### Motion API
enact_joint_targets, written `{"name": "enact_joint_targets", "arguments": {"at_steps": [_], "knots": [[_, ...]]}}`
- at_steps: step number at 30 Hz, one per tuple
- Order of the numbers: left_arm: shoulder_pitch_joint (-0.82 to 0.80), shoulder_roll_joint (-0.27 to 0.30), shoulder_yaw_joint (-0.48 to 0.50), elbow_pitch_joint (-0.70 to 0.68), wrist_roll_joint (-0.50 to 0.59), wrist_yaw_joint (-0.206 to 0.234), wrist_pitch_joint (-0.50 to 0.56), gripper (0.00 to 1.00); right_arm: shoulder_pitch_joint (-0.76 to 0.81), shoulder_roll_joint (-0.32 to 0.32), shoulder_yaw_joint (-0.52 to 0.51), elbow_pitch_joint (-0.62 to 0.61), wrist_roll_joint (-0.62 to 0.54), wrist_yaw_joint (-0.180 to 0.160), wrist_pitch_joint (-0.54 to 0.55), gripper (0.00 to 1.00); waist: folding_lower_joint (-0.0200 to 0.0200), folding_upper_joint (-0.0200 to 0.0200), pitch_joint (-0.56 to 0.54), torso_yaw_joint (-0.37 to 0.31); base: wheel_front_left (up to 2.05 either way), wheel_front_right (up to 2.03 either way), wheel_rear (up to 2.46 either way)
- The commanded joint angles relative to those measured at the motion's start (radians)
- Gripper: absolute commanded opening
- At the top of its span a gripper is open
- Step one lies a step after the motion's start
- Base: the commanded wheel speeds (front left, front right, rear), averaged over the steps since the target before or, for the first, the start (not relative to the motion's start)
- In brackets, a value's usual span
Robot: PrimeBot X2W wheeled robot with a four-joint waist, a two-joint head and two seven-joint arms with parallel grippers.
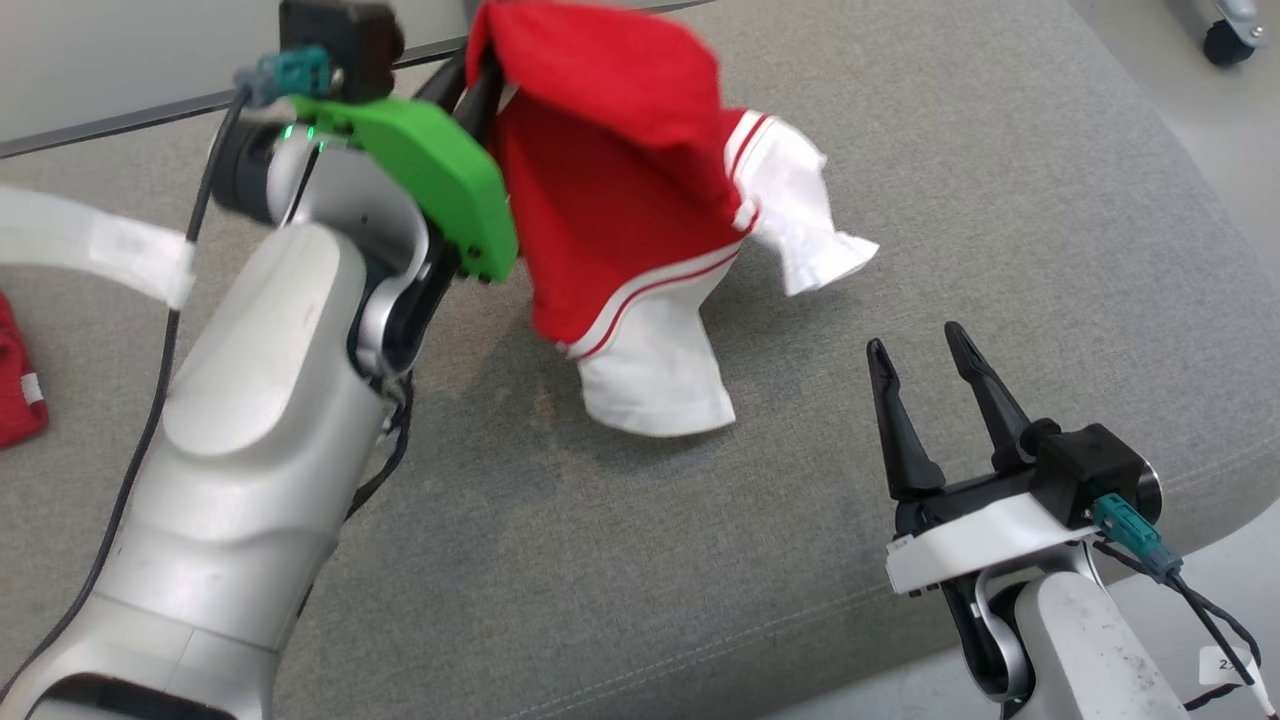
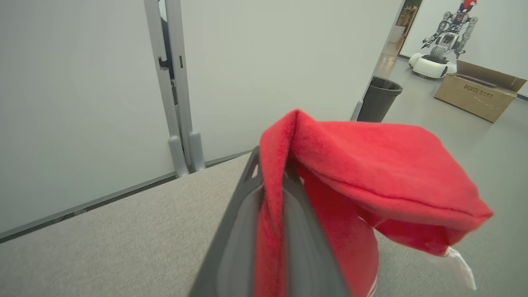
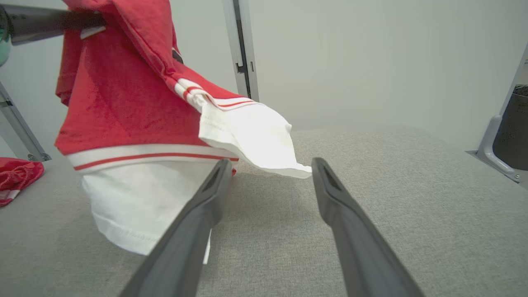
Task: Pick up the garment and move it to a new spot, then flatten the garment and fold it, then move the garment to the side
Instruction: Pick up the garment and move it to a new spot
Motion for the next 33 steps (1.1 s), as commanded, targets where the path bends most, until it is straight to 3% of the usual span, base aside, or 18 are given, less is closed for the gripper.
{"name": "enact_joint_targets", "arguments": {"at_steps": [1, 8, 14, 16, 20, 22, 23, 33], "knots": [[0.043, 0.025, 0.005, 0.034, -0.01, -0.011, -0.008, 0.0, -0.001, -0.001, 0.002, -0.003, 0.007, 0.0, -0.004, 1.0, 0.0001, 0.0, 0.01, -0.007, 0.0, 0.0, 0.0], [0.171, 0.094, 0.031, 0.203, -0.039, -0.036, -0.073, 0.0, -0.013, -0.001, 0.007, 0.004, 0.001, 0.0, -0.004, 1.0, 0.0001, 0.0, 0.026, -0.007, 0.0, 0.0, 0.0], [0.198, 0.107, 0.049, 0.313, -0.057, -0.043, -0.119, 0.02, -0.027, -0.001, 0.026, 0.029, -0.01, 0.0, -0.004, 1.0, 0.0001, 0.0, 0.027, 0.007, 0.0, 0.0, 0.0], [0.197, 0.111, 0.051, 0.346, -0.062, -0.046, -0.124, 0.25, -0.032, -0.001, 0.039, 0.042, -0.011, 0.0, -0.004, 1.0, 0.0001, 0.0, 0.025, 0.012, 0.0, 0.0, 0.0], [0.203, 0.117, 0.055, 0.408, -0.08, -0.055, -0.114, 0.43, -0.044, -0.001, 0.06, 0.066, -0.005, 0.0, -0.004, 1.0, 0.0001, 0.0, 0.02, 0.016, 0.0, 0.0, 0.0], [0.209, 0.114, 0.057, 0.435, -0.091, -0.061, -0.108, 0.91, -0.049, -0.001, 0.068, 0.077, -0.003, 0.0, -0.004, 1.0, 0.0001, 0.0, 0.018, 0.017, 0.0, 0.0, 0.0], [0.21, 0.112, 0.057, 0.445, -0.097, -0.063, -0.106, 1.0, -0.05, -0.001, 0.071, 0.082, -0.004, 0.0, -0.004, 1.0, 0.0001, 0.0, 0.017, 0.019, 0.0, 0.0, 0.0], [0.205, 0.13, 0.123, 0.504, -0.159, -0.06, -0.175, 1.0, -0.039, -0.001, 0.057, 0.125, -0.009, 0.0, -0.004, 1.0, 0.0001, 0.0, -0.017, 0.055, 0.0, 0.0, 0.0]]}}
